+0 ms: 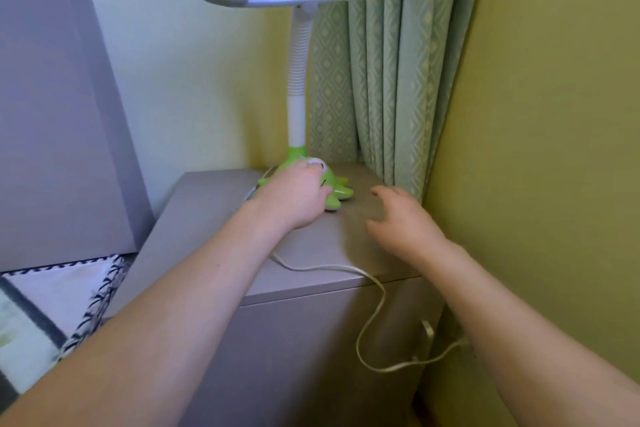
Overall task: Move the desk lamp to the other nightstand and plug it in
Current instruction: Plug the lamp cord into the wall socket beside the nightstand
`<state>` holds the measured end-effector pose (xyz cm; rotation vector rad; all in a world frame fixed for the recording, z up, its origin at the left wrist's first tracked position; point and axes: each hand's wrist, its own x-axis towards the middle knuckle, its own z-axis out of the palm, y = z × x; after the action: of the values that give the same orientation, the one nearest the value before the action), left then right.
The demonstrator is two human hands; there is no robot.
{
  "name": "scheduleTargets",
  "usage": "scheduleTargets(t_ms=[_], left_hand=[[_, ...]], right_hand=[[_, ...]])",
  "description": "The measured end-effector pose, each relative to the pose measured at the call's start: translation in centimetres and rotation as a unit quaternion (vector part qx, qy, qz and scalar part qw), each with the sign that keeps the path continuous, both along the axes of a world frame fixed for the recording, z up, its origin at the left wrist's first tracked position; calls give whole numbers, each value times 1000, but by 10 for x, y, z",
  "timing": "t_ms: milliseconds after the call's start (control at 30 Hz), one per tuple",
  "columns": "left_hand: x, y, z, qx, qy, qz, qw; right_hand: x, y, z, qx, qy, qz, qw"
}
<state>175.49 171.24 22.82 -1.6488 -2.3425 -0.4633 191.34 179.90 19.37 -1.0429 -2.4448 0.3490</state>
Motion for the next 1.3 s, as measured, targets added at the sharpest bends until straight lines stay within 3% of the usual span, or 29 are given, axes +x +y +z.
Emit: scheduleTargets(t_ms=[800,1300], left_hand=[[-62,65,6,-63,-80,82,991],[-78,74,12,-95,-68,76,990]], right_hand=[[-81,64,21,-28,27,97,995],[-102,78,26,-44,-13,119,992]])
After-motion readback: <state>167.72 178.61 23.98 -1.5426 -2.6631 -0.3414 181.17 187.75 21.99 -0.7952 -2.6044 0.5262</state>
